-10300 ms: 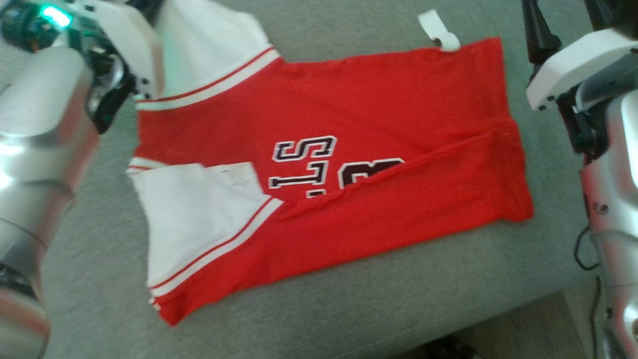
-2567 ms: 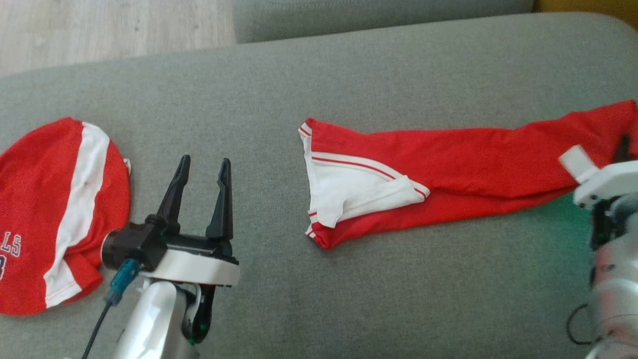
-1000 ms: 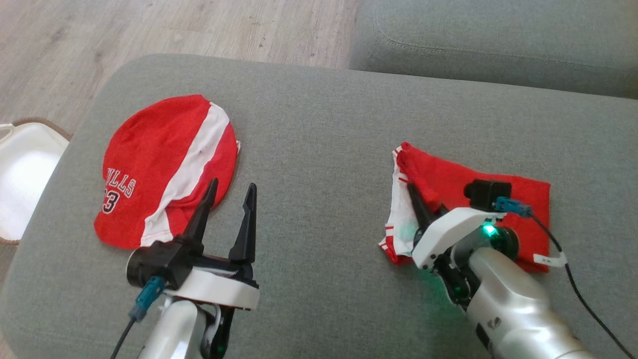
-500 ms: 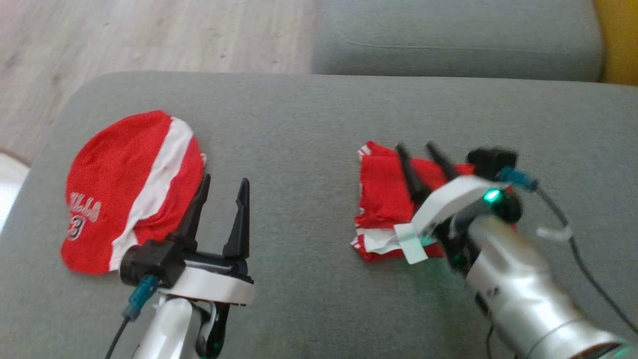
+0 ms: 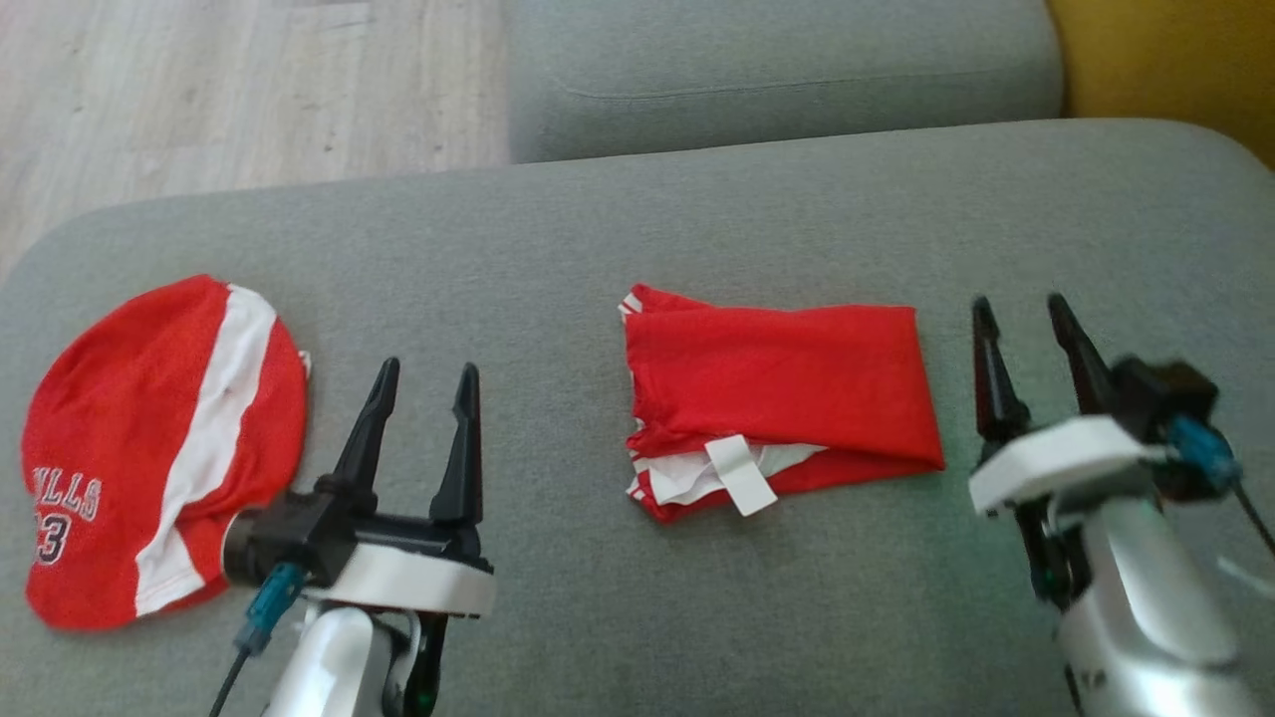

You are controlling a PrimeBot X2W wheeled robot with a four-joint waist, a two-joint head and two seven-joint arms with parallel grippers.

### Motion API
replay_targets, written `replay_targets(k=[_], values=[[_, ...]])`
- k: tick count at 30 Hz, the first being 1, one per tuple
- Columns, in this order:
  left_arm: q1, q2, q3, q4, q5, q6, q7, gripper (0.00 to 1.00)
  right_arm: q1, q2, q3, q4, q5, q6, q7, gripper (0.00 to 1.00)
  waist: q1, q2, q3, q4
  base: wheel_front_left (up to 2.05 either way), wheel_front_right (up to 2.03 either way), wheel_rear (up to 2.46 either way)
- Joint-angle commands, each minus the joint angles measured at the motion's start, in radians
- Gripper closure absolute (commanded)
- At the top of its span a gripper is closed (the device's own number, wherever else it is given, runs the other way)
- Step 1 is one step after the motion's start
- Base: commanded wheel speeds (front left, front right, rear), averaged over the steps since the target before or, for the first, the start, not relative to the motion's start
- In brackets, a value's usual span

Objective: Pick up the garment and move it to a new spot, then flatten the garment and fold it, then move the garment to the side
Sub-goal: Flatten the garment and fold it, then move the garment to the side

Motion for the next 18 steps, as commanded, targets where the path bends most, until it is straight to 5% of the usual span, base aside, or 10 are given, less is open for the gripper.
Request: replay_targets(k=[1,18], values=[[-0.023,0.003,0.045,-0.031,0.006,-0.002,-0.010,0.00,-0.002,0.021,0.000,-0.071,-0.029,0.007,-0.011,0.00,0.0000,0.0000,0.000,-0.009,0.00,0.00,0.00],[0.044,-0.004,0.051,-0.041,0.036,-0.016,-0.010,0.00,0.182,0.059,-0.056,-0.215,-0.062,0.007,0.000,0.00,0.0000,0.0000,-0.003,-0.003,0.00,0.00,0.00]])
